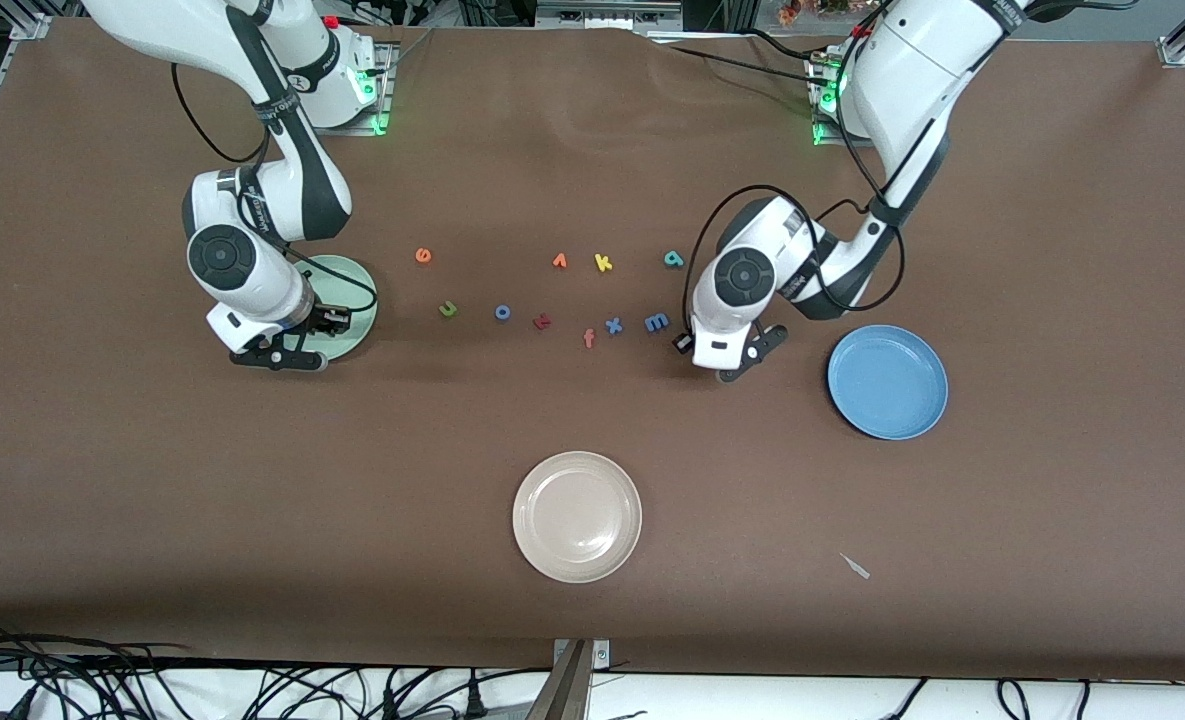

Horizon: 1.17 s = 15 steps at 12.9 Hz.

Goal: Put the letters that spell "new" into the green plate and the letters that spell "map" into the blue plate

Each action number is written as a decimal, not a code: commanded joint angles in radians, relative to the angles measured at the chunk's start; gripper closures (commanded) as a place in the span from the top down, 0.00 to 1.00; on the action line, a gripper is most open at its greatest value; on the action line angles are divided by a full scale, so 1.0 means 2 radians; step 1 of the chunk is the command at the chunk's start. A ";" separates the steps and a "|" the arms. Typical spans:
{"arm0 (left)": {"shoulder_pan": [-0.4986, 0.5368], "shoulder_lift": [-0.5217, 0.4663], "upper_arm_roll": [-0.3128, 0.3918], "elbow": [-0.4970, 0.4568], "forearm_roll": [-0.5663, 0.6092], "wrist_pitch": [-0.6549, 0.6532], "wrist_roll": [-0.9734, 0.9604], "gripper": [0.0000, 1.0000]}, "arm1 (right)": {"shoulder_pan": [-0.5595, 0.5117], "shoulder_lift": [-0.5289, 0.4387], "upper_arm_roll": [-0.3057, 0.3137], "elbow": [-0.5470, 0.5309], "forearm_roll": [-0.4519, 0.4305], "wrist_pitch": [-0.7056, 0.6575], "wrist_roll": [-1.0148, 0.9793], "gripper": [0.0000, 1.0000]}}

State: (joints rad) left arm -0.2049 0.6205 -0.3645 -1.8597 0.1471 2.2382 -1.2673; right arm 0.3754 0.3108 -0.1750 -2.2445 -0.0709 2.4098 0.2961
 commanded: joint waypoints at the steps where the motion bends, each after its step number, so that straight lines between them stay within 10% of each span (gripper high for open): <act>1: 0.046 -0.007 -0.004 0.048 0.016 -0.096 0.118 0.04 | 0.007 -0.016 0.008 0.001 0.000 -0.014 0.019 0.99; 8: 0.191 -0.007 0.000 0.072 0.036 -0.181 0.556 0.05 | 0.015 0.017 0.129 0.052 0.008 -0.032 0.293 0.93; 12: 0.219 0.012 0.000 0.070 0.105 -0.177 0.617 0.12 | 0.016 0.010 0.144 0.027 0.002 -0.030 0.137 0.90; 14: 0.217 0.014 -0.001 0.072 0.098 -0.178 0.617 0.99 | 0.016 0.010 0.154 0.011 0.001 -0.001 0.086 0.89; 15: 0.216 0.011 -0.003 0.075 0.096 -0.180 0.610 1.00 | 0.016 0.009 0.156 0.002 -0.001 0.017 0.054 0.88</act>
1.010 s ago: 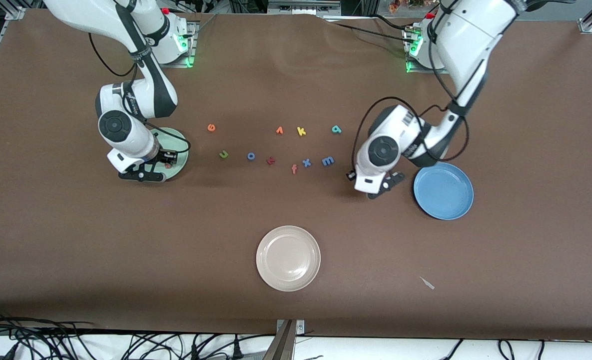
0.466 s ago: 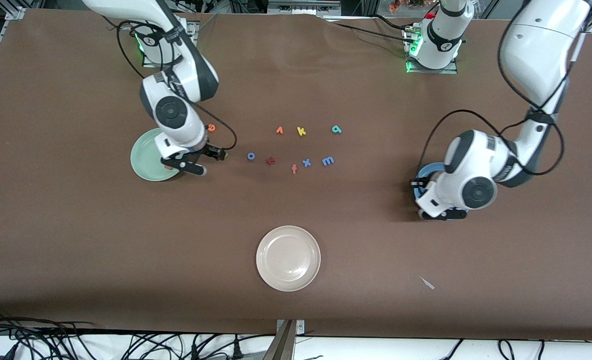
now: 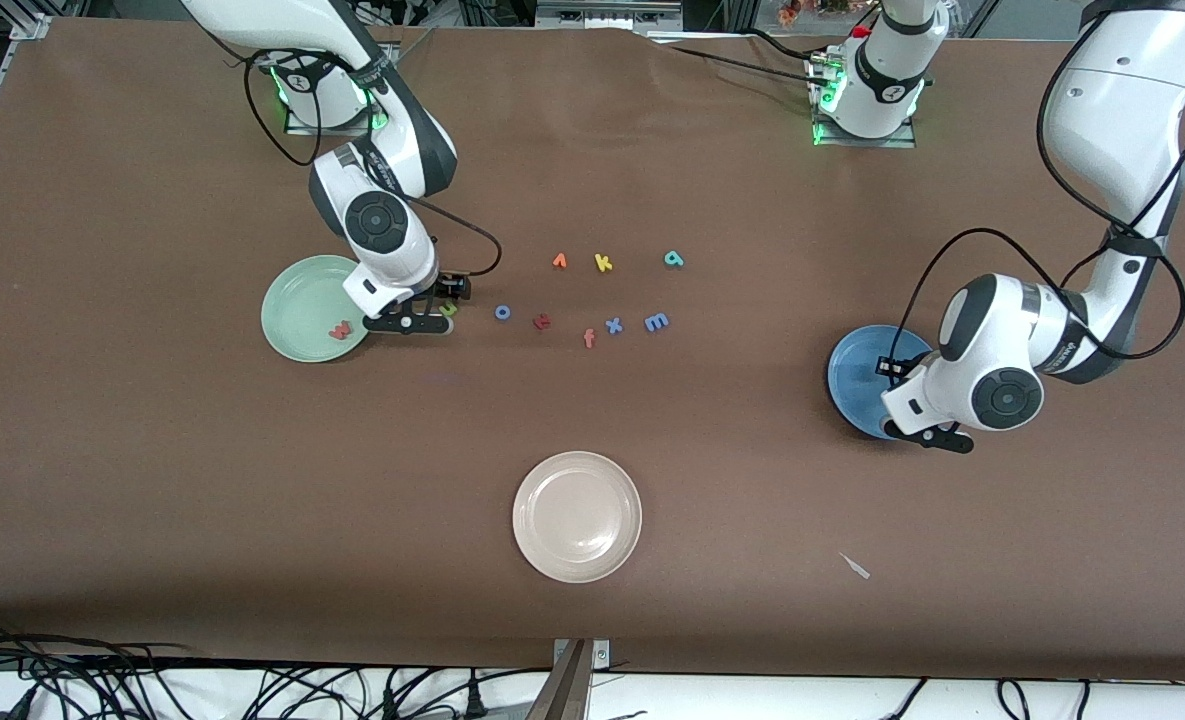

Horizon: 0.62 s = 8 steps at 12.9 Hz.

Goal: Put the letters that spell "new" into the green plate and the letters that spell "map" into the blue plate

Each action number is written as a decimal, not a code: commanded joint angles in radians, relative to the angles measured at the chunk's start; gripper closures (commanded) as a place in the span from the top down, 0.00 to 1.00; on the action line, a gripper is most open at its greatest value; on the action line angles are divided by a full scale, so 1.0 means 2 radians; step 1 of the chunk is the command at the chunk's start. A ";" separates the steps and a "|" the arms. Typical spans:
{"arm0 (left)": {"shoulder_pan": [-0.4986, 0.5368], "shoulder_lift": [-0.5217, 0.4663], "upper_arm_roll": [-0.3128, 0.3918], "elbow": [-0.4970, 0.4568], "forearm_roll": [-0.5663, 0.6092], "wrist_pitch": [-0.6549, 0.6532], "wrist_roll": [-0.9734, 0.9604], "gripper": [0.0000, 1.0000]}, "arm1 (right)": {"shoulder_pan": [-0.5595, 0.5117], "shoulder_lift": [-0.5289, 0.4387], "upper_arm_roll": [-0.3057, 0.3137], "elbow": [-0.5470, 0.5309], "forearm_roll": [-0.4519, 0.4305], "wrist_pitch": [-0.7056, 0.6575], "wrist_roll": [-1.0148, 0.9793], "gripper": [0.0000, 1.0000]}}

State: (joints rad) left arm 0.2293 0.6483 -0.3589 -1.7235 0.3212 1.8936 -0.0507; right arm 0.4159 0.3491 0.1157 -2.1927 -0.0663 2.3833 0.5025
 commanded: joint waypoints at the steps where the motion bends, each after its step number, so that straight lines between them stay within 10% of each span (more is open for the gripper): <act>1: -0.002 -0.006 -0.008 0.014 0.000 -0.010 -0.001 1.00 | -0.005 -0.010 0.010 -0.030 -0.003 0.036 -0.094 0.87; 8: 0.001 -0.092 -0.117 -0.097 -0.085 0.065 -0.194 1.00 | -0.005 0.019 0.010 -0.041 -0.050 0.108 -0.163 0.69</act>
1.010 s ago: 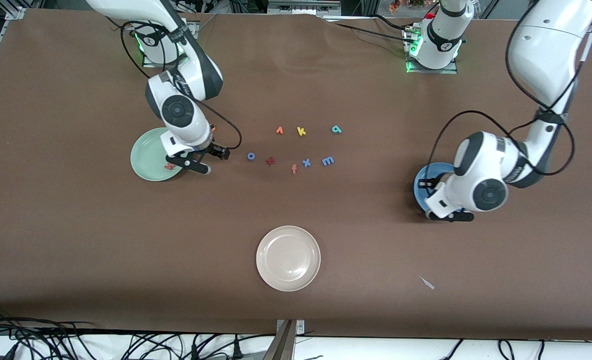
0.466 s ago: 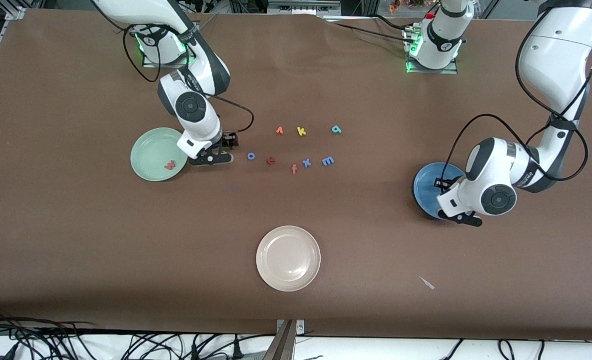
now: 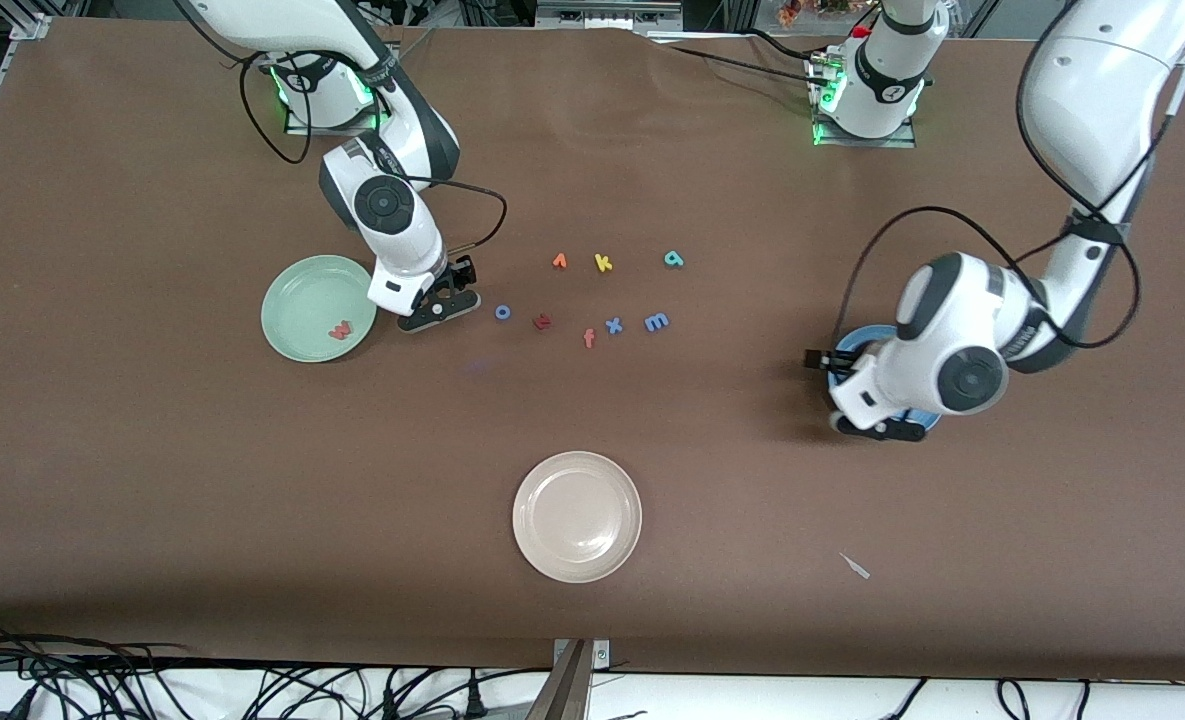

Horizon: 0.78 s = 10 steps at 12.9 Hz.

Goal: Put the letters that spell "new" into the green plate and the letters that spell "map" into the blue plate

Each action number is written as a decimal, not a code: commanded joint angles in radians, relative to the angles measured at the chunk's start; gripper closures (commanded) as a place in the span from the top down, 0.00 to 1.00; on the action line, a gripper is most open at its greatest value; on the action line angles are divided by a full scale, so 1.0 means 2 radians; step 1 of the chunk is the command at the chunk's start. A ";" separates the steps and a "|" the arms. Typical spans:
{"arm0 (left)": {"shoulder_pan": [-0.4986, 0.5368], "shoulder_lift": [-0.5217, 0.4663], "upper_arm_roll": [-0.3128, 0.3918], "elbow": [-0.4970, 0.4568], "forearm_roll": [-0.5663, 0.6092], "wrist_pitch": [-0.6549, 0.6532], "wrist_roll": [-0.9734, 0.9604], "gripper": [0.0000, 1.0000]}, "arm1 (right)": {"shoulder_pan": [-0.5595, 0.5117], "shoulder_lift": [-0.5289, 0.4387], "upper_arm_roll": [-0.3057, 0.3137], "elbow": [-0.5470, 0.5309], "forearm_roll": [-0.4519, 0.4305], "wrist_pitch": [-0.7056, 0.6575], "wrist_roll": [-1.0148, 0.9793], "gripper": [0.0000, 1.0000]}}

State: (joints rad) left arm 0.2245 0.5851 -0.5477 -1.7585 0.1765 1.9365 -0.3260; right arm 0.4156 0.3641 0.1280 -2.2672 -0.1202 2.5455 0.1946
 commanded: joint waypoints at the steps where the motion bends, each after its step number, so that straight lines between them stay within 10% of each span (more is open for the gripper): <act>1: 0.003 -0.077 -0.043 -0.108 -0.012 0.065 -0.103 1.00 | -0.005 0.015 0.004 -0.004 -0.045 0.030 -0.009 0.69; 3: 0.001 -0.087 -0.078 -0.152 -0.012 0.121 -0.195 1.00 | -0.005 0.023 0.004 -0.003 -0.071 0.041 -0.008 0.65; 8: -0.065 -0.082 -0.094 -0.219 -0.002 0.231 -0.452 1.00 | -0.005 0.018 0.004 -0.002 -0.071 0.038 -0.010 0.09; 10: -0.089 -0.078 -0.094 -0.219 0.017 0.242 -0.542 1.00 | -0.005 0.003 0.000 -0.002 -0.071 0.029 -0.020 0.05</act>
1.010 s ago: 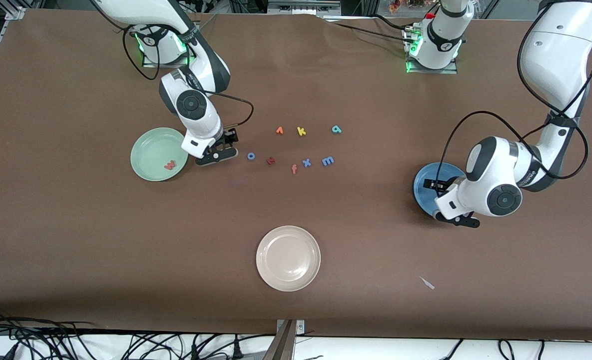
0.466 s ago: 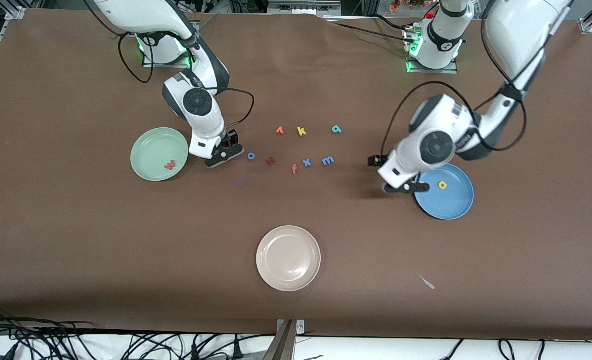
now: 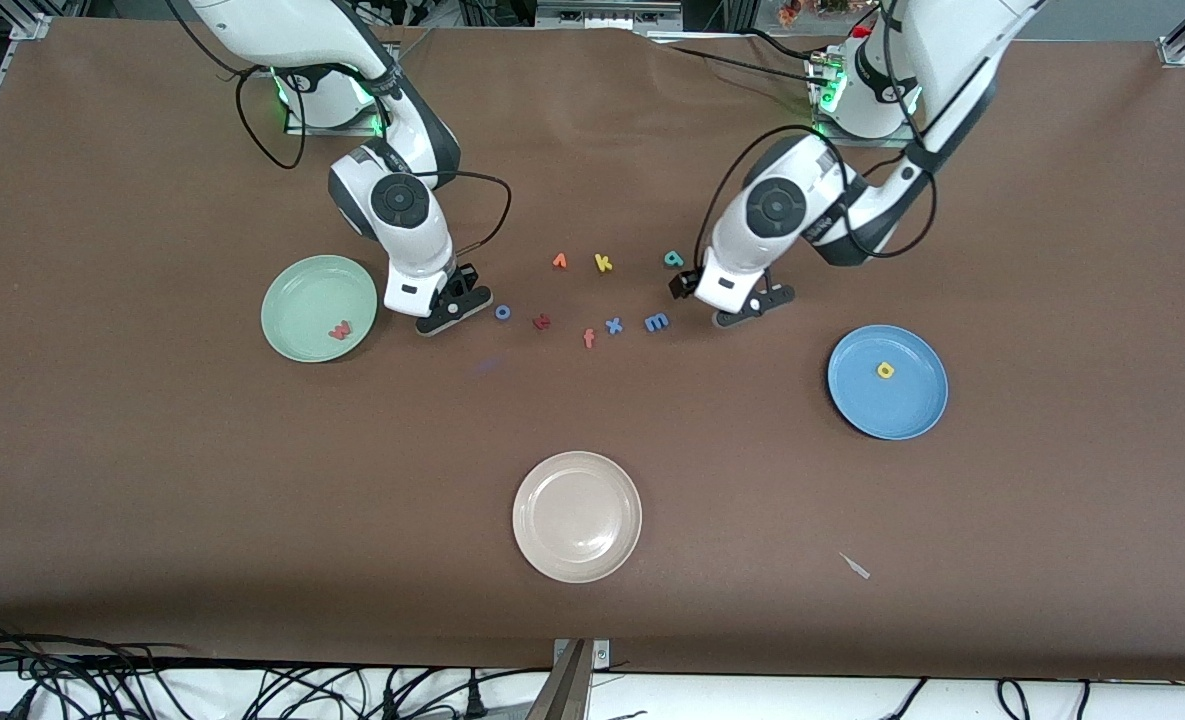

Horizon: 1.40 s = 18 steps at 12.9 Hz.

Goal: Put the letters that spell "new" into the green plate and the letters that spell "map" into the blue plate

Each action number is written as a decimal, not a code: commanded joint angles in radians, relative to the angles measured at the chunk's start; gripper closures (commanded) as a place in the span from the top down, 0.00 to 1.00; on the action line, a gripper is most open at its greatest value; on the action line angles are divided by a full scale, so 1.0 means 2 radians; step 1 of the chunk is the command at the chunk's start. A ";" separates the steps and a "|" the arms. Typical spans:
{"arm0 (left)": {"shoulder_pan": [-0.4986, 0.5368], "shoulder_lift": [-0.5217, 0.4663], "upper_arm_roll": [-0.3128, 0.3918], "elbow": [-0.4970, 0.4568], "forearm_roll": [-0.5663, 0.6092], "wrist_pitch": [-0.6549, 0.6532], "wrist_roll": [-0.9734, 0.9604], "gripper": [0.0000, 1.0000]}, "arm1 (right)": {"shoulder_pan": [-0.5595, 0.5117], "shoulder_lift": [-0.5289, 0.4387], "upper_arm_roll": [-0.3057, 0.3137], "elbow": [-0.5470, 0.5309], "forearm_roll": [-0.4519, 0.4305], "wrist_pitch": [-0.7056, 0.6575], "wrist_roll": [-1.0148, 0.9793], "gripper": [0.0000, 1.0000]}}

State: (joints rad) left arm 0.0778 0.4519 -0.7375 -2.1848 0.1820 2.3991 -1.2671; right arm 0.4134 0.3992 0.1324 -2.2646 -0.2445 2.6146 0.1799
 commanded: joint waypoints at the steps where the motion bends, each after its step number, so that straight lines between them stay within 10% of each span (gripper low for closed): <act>1: -0.036 -0.009 0.002 -0.007 0.024 0.019 -0.112 1.00 | -0.005 -0.028 -0.013 0.000 -0.010 -0.030 -0.016 0.06; 8: -0.073 0.067 0.002 -0.004 0.199 0.041 -0.347 0.93 | -0.007 -0.117 -0.133 -0.038 -0.007 -0.132 -0.137 0.06; 11: -0.072 0.069 0.002 -0.005 0.200 0.041 -0.348 0.74 | -0.007 -0.134 -0.181 -0.105 -0.003 -0.107 -0.138 0.10; 12: -0.072 0.069 0.002 -0.005 0.200 0.041 -0.348 0.68 | -0.007 -0.128 -0.194 -0.114 -0.003 -0.089 -0.137 0.26; 13: -0.071 0.069 0.001 -0.005 0.200 0.040 -0.348 0.64 | -0.007 -0.126 -0.195 -0.114 -0.003 -0.086 -0.133 0.79; 14: -0.071 0.069 0.001 -0.006 0.200 0.040 -0.348 0.56 | -0.006 -0.127 -0.195 -0.113 -0.003 -0.087 -0.130 0.93; 18: -0.071 0.070 0.003 -0.006 0.200 0.039 -0.347 0.38 | -0.004 -0.140 -0.166 -0.106 0.022 -0.112 -0.082 0.99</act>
State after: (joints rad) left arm -0.0694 0.5876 -0.7319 -2.1908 0.5465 2.4816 -1.9366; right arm 0.3990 0.1658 -0.2455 -2.4718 -0.2376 2.4257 -0.0419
